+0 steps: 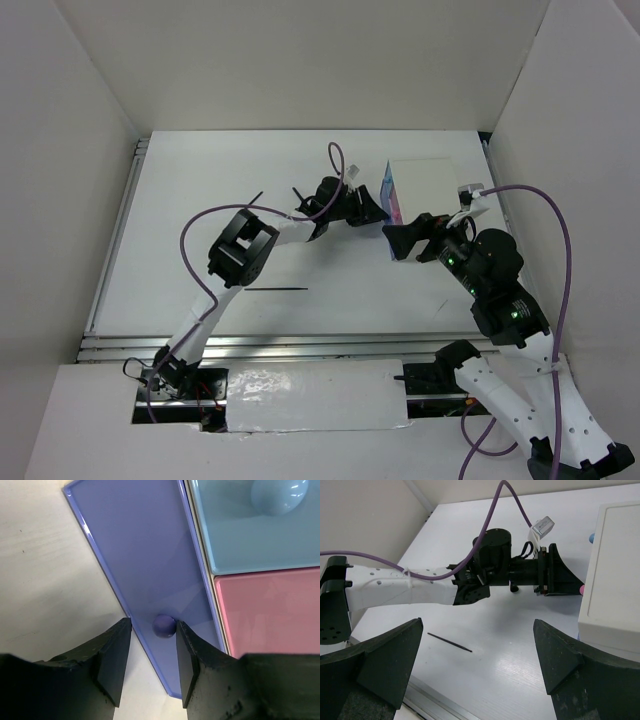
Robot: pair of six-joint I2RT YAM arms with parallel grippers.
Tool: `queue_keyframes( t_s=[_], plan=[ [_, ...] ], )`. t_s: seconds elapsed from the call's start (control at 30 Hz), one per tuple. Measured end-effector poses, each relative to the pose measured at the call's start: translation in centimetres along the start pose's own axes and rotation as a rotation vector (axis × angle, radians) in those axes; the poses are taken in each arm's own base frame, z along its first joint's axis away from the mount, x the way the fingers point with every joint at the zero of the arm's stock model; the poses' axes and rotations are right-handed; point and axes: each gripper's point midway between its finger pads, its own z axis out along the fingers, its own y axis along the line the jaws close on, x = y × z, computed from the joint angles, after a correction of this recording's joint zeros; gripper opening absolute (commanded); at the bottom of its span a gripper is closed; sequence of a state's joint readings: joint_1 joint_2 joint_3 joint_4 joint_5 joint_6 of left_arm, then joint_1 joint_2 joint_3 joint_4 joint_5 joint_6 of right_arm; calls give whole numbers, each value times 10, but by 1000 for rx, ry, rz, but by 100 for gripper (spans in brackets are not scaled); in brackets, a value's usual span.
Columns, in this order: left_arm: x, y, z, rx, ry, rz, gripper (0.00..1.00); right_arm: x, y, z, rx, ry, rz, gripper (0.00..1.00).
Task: Organize the makeup
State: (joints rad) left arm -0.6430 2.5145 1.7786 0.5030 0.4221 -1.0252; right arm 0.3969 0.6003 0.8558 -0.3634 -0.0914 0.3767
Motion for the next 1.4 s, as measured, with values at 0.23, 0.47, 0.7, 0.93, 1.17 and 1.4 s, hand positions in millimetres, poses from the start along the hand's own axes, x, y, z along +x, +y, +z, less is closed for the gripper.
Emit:
queue_keyframes(
  t_s=[0.23,0.47,0.7,0.93,1.17,1.4],
  plan=[
    [1,-2,1,20,2,-20,51,1,-1,2,2,4,0,100],
    [0,-5,2,54,-5,-60,55,2,-1,3,3,8,1,99],
    [-6,-15,2,102,-31,-85,53,3,-2,4,6,14,1,99],
    [-6,-15,3,111,-34,-104,53,3,-2,4,6,14,1,99],
    [5,-10,2,108,-36,-132,54,3,-2,4,5,13,2,99],
    [18,-3,4,88,-29,-169,52,3,-2,4,5,13,1,99]
  ],
)
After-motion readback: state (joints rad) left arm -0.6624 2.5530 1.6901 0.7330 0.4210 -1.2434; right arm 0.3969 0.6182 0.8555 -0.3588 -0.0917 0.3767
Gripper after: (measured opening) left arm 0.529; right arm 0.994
